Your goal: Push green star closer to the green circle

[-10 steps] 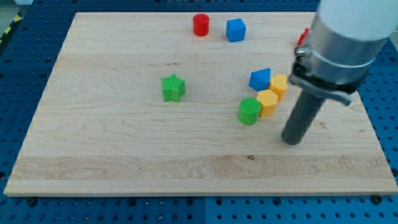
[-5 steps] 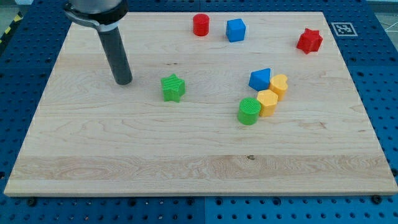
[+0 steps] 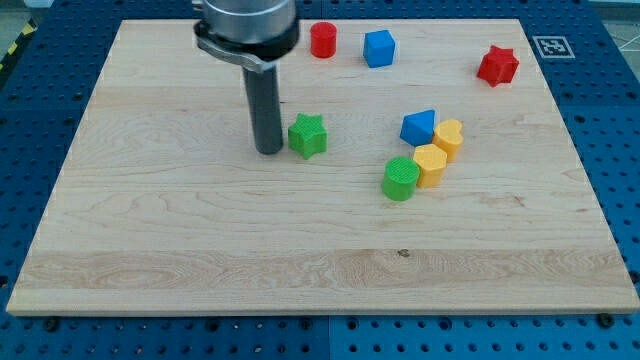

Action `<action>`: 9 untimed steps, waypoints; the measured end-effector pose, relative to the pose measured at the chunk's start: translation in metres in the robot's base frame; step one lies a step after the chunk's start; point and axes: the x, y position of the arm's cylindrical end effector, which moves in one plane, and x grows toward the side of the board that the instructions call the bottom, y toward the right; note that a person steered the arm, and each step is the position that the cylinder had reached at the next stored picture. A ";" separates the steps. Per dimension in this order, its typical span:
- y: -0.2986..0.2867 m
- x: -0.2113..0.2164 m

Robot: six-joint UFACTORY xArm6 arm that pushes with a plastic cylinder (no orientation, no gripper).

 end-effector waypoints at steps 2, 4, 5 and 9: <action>0.039 -0.017; 0.085 0.005; 0.090 -0.011; 0.099 -0.003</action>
